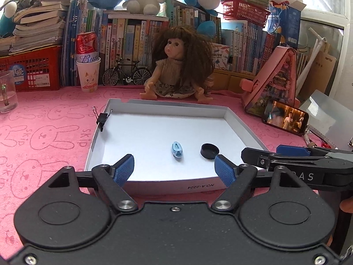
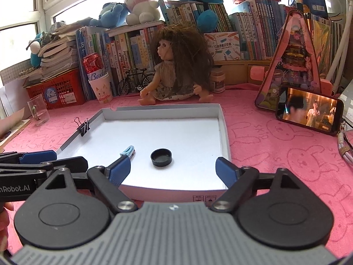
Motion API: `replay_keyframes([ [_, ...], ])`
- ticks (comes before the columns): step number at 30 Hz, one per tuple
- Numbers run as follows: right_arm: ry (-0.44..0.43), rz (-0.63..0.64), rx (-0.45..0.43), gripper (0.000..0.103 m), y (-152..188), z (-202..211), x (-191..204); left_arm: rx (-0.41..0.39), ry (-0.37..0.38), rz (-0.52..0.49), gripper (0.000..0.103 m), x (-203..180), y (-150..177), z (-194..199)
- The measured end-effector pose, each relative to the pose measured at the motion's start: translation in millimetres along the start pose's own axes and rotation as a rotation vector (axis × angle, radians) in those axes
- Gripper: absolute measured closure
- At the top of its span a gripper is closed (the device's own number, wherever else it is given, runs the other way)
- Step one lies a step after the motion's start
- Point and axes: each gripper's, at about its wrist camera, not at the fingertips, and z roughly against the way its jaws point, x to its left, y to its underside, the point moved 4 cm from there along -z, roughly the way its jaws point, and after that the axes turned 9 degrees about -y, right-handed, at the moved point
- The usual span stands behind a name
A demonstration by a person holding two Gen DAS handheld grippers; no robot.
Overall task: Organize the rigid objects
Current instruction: 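Withdraw both tools from the tray back toward the remaining items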
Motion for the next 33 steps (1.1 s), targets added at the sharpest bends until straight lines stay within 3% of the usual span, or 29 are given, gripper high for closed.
replay_keyframes([
  [11,0.065,0.035,-0.033,0.008,25.2,17.6,2.8,-0.016,-0.028,-0.058,0.024,-2.8,28.9,18.8],
  [23,0.131,0.027,-0.030,0.008,49.2,30.2,-3.3,0.007,-0.053,-0.026,0.024,10.5,53.2,20.6],
  [33,0.205,0.016,-0.054,0.006,71.6,46.5,-11.6,-0.018,-0.080,-0.005,0.024,24.3,70.5,34.1],
])
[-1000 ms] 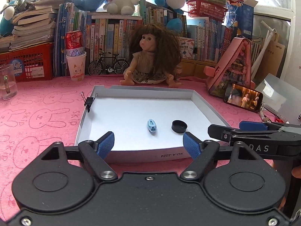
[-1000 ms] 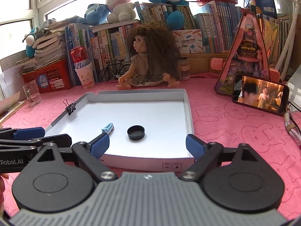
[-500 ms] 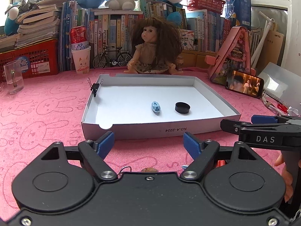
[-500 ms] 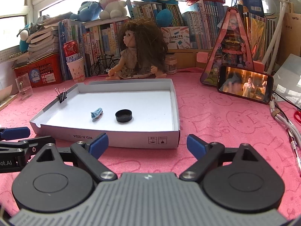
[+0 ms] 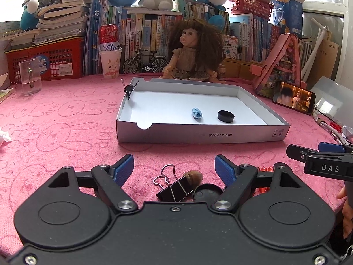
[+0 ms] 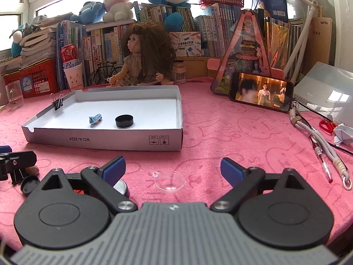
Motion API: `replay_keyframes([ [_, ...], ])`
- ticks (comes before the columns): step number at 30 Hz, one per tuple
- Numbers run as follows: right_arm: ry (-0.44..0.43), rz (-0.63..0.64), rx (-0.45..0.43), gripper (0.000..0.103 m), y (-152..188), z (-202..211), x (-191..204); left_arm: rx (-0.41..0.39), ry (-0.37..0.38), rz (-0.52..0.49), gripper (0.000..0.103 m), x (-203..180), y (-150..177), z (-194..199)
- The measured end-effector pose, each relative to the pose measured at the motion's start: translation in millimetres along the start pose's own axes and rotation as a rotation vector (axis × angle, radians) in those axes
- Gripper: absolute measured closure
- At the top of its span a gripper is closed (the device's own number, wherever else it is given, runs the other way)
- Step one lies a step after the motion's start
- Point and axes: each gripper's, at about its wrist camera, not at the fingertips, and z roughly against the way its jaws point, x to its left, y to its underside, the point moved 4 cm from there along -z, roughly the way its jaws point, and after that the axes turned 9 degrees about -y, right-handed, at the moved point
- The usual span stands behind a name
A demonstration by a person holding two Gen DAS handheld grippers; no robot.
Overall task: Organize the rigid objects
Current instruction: 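Withdraw both tools from the tray back toward the remaining items, then grasp the black binder clip with the left tool while the right tool grasps the clear plastic lid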
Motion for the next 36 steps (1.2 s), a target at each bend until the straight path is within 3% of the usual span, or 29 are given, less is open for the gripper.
replay_keyframes([
  [12,-0.005,-0.010,0.000,0.006,16.6,3.9,-0.1,0.003,-0.005,-0.012,0.025,-0.9,15.2,7.7],
  [18,-0.027,0.036,-0.033,0.013,17.3,9.0,9.9,-0.002,-0.004,0.007,0.032,-0.6,16.2,10.6],
  [26,0.004,0.045,-0.095,0.025,12.9,14.8,10.2,-0.010,-0.015,0.074,0.058,9.7,13.3,16.4],
  [30,0.014,0.036,-0.083,0.027,15.7,12.3,9.4,0.012,-0.010,0.067,0.061,8.4,16.2,13.5],
  [36,0.027,0.017,-0.078,0.036,18.6,11.3,6.5,0.019,-0.024,0.049,0.078,4.7,16.9,11.9],
])
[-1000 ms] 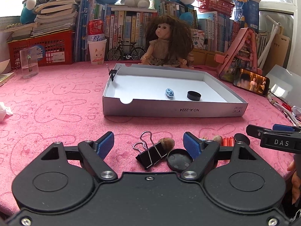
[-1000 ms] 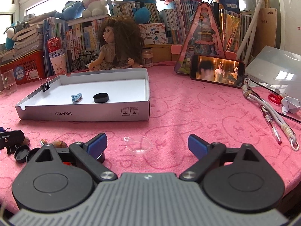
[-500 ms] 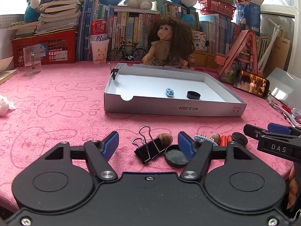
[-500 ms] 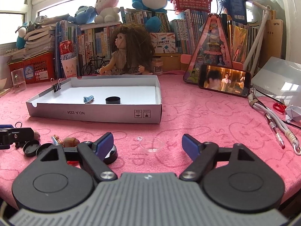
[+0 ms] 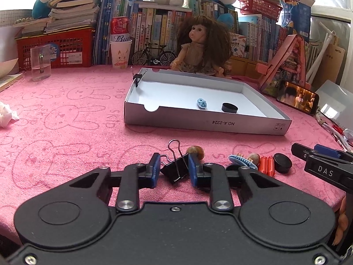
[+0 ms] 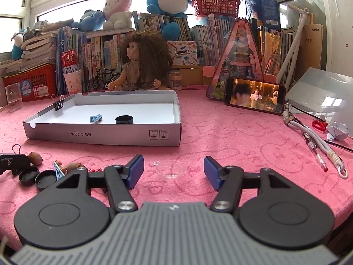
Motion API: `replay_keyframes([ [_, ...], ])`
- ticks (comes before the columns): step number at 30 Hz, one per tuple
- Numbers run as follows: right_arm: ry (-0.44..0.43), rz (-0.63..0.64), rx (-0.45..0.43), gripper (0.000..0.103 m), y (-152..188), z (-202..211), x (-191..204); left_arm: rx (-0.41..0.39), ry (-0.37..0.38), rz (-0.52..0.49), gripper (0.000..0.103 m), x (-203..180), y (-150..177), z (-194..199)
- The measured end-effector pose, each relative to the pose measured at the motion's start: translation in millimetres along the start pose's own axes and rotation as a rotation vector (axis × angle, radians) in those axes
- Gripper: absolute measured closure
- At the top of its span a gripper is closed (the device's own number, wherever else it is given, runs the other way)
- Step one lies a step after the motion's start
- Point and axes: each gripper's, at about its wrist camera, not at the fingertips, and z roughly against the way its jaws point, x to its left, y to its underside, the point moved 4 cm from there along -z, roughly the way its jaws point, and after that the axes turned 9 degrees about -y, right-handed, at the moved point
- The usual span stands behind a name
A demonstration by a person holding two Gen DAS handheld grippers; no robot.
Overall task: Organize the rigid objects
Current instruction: 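Grasp the black binder clip with the left tool while the right tool grasps the clear plastic lid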
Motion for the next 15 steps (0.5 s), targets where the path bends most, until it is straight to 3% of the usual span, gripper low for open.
replay_keyframes([
  [15,-0.023,-0.012,0.033,0.053,4.9,-8.0,2.4,0.015,-0.027,0.009,0.076,11.7,0.2,2.5],
])
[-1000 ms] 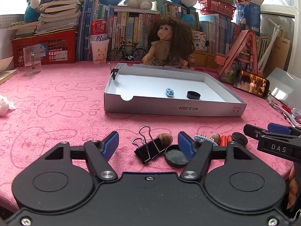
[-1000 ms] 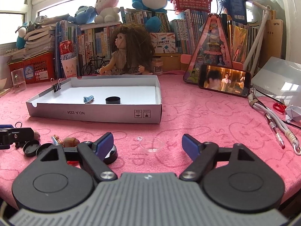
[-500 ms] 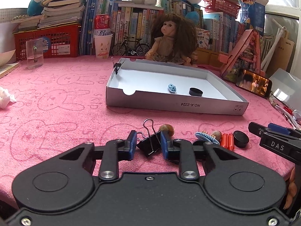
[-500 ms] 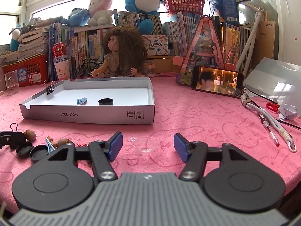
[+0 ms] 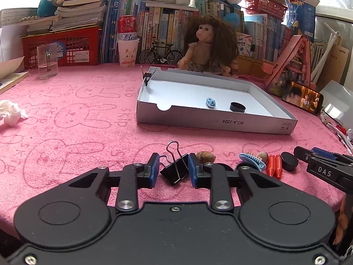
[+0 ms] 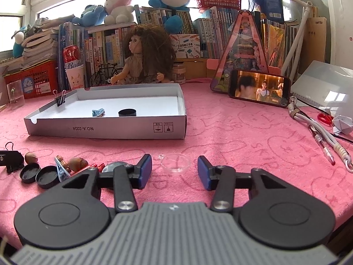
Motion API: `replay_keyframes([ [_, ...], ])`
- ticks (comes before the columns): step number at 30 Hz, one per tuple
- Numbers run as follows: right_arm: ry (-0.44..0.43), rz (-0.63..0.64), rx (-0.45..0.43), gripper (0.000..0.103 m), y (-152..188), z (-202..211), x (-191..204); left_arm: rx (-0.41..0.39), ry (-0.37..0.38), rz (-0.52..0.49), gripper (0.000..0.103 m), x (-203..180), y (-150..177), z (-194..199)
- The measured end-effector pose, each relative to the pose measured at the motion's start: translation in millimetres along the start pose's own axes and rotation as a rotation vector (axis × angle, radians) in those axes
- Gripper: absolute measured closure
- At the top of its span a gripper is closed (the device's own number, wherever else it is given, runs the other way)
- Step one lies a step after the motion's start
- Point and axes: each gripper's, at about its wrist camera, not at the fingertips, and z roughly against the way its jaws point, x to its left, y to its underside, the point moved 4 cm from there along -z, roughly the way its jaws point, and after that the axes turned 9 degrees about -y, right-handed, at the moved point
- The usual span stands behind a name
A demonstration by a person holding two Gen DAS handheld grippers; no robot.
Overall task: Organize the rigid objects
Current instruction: 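Grasp the black binder clip with the left tool while the right tool grasps the clear plastic lid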
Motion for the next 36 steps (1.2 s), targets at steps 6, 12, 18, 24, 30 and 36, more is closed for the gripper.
replay_keyframes([
  [6,0.003,0.000,0.003,0.069,-1.0,-0.8,-1.1,-0.040,-0.019,-0.069,0.070,-13.0,6.3,-2.1],
  [12,-0.001,-0.004,0.002,0.070,-2.7,-0.7,-2.4,-0.048,0.014,-0.029,0.070,-10.7,-1.3,1.8],
  [18,-0.011,0.019,-0.029,0.070,-12.1,4.4,3.2,-0.075,0.018,-0.019,0.070,-13.1,-17.6,4.5],
  [24,-0.022,0.046,-0.071,0.070,-27.0,6.4,9.4,-0.095,0.035,-0.017,0.070,-21.9,-36.9,1.7],
  [30,-0.026,0.061,-0.094,0.070,-41.5,-1.5,11.3,-0.094,0.065,-0.014,0.070,-30.2,-58.8,-8.8],
  [36,-0.029,0.066,-0.099,0.070,-53.9,-16.2,10.7,-0.095,0.070,-0.006,0.070,-33.2,-80.9,-25.5],
])
